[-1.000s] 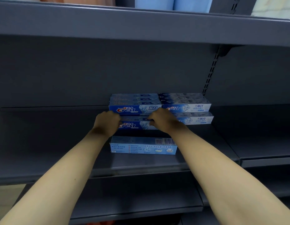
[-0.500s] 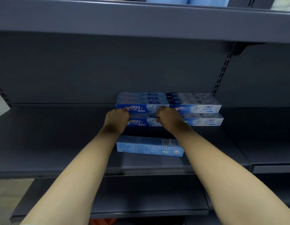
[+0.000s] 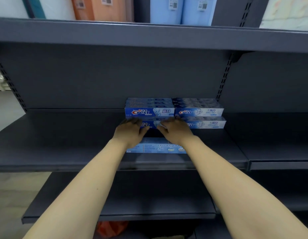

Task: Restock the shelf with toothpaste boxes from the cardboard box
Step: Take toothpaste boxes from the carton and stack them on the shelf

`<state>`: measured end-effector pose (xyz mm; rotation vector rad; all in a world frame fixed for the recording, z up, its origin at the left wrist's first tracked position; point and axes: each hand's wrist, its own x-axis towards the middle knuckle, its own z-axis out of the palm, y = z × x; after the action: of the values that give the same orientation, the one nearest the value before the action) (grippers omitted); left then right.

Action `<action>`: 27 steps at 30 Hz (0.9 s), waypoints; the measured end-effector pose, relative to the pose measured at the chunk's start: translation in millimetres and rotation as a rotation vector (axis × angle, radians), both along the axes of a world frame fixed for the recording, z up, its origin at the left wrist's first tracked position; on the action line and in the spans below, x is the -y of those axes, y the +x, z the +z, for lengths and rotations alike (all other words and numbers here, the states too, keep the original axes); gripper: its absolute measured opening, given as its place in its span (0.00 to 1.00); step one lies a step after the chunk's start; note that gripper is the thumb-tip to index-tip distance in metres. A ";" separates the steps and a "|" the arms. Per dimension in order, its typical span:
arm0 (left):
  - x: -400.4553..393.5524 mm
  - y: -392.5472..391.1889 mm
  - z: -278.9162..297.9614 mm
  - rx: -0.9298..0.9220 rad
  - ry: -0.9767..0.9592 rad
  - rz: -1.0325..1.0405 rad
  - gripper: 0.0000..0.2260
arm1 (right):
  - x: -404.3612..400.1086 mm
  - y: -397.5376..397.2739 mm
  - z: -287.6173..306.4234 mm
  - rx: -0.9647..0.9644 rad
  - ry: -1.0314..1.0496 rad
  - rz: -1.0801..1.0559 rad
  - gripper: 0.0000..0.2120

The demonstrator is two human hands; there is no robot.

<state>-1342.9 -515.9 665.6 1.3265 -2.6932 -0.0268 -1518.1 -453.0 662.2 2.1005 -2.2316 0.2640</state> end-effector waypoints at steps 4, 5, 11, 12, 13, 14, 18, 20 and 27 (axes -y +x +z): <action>-19.9 13.3 -4.8 0.075 -0.020 -0.121 0.28 | -16.3 2.6 2.5 0.009 0.097 0.057 0.20; -24.9 16.6 -6.0 0.094 -0.041 -0.149 0.28 | -21.1 1.8 3.5 0.023 0.120 0.060 0.19; -41.5 27.3 -10.3 0.093 -0.024 -0.099 0.23 | -51.9 -8.6 14.0 0.075 0.148 0.031 0.22; -43.1 27.7 -10.2 0.076 -0.021 -0.082 0.21 | -56.7 -8.8 14.8 0.065 0.130 0.039 0.22; -45.1 27.9 -9.1 0.063 -0.019 -0.069 0.19 | -60.7 -8.5 14.6 0.050 0.106 0.050 0.22; -46.6 27.6 -7.7 0.058 -0.026 -0.058 0.18 | -63.8 -7.9 13.8 0.028 0.083 0.061 0.21; -50.4 25.7 -3.8 0.053 -0.100 -0.023 0.13 | -69.4 -3.4 9.4 -0.041 0.040 0.087 0.19; -51.6 23.8 -3.7 0.037 -0.143 -0.004 0.13 | -69.2 -1.5 10.1 -0.044 0.039 0.095 0.20; -58.8 18.2 -20.3 -0.128 -0.207 0.045 0.13 | -67.1 2.0 7.1 -0.056 -0.071 0.055 0.11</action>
<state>-1324.7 -457.1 645.3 1.2770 -2.4824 0.1626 -1516.1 -385.9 669.3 2.1080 -2.1049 0.2793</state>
